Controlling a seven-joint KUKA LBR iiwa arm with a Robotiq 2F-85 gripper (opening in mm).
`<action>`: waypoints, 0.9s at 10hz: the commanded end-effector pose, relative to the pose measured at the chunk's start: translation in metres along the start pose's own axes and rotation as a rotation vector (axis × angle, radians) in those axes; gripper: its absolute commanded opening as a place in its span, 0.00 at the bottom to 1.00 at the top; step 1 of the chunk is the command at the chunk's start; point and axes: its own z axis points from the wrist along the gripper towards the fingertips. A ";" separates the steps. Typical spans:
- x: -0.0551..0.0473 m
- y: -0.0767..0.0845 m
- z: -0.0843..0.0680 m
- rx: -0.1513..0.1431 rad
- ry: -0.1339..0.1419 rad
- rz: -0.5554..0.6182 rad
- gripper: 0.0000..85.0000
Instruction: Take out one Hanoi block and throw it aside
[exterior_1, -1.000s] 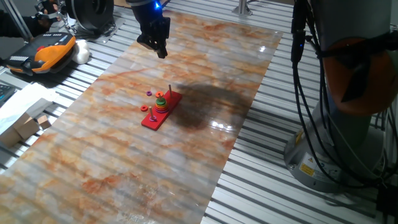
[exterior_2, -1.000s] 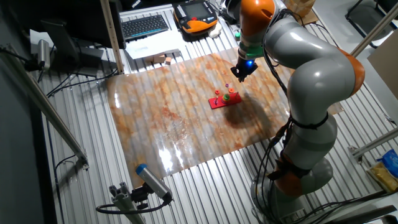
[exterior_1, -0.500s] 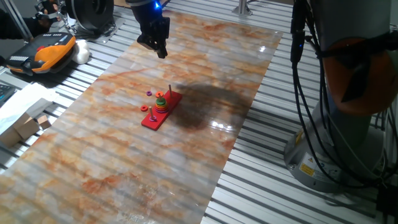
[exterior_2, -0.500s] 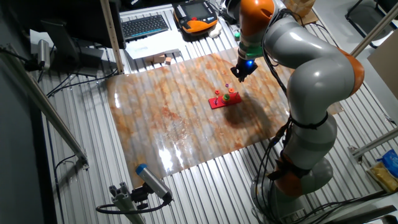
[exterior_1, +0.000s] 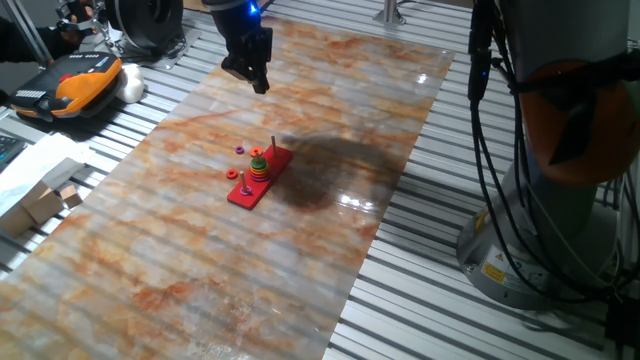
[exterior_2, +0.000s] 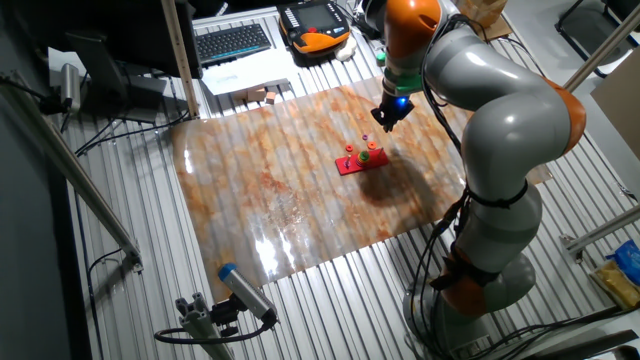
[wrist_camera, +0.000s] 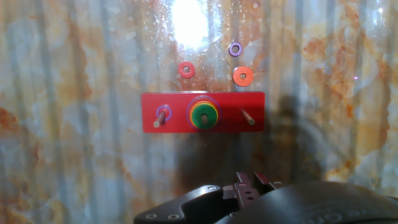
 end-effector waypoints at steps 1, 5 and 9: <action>0.000 0.000 0.000 0.001 0.000 -0.008 0.20; 0.000 0.000 0.000 0.002 0.000 -0.014 0.20; 0.000 0.000 0.000 -0.011 -0.003 -0.005 0.20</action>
